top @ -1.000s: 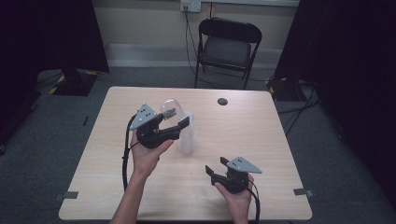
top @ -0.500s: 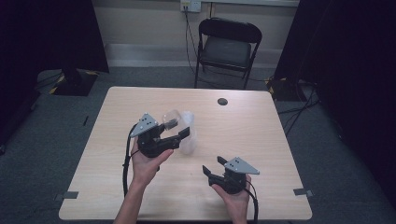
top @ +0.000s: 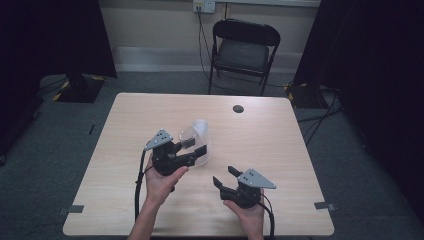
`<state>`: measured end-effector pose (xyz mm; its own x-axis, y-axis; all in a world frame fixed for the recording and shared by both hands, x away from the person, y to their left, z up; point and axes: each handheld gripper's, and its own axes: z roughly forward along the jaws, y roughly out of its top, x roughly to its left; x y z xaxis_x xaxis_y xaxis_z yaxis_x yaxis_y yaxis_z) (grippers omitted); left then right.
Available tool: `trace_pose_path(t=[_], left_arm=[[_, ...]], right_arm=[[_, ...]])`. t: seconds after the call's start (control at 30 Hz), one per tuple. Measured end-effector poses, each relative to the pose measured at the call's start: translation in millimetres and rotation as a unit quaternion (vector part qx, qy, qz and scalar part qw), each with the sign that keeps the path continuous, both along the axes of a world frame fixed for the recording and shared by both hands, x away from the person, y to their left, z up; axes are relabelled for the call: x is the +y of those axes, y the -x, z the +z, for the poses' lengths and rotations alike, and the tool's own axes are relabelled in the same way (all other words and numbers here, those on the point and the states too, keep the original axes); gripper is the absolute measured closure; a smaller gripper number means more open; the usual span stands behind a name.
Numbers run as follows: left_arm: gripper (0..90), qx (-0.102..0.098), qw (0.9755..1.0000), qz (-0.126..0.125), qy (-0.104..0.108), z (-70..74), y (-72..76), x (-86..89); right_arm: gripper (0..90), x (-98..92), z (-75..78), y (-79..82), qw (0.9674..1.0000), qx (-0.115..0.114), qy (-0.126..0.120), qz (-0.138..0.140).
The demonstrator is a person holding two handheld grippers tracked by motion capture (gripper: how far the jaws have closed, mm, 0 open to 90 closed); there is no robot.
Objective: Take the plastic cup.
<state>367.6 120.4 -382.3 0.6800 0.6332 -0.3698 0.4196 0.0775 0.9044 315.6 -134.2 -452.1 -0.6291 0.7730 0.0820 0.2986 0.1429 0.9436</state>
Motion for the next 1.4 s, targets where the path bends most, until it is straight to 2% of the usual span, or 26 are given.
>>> trace_pose_path(t=[0.33, 0.47, 0.67, 0.97, 1.1, 1.3, 1.4], left_arm=[[43.5, 0.036, 0.9988, -0.015, 0.029, -12.1, -0.9, 1.3], [43.5, 0.052, 0.9978, -0.018, 0.038, -15.0, -1.9, 1.2], [43.6, 0.063, 0.9961, -0.031, 0.053, -19.6, -1.4, 1.7], [43.5, 0.090, 0.9901, -0.051, 0.095, -30.0, -1.6, 3.1], [43.5, 0.097, 0.9885, -0.057, 0.101, -31.4, 0.0, 3.9], [43.5, 0.107, 0.9830, -0.071, 0.132, -32.1, 1.8, 3.8], [43.5, 0.112, 0.9818, -0.072, 0.135, -33.0, 2.4, 2.9]], right_arm=[[35.6, 1.9, 2.4, 1.2, 0.9994, -0.022, -0.018, 0.020], [35.6, 3.5, 3.6, 2.3, 0.9982, -0.042, -0.025, 0.033], [37.6, 6.5, 6.2, 3.8, 0.9961, -0.069, -0.027, 0.047], [40.8, 11.2, 7.8, 3.9, 0.9936, -0.096, -0.028, 0.053], [45.2, 11.2, 8.9, 3.1, 0.9919, -0.110, -0.032, 0.056], [47.5, 13.3, 9.7, 1.6, 0.9893, -0.125, -0.040, 0.065], [48.1, 14.3, 8.9, 0.6, 0.9875, -0.136, -0.045, 0.066]])
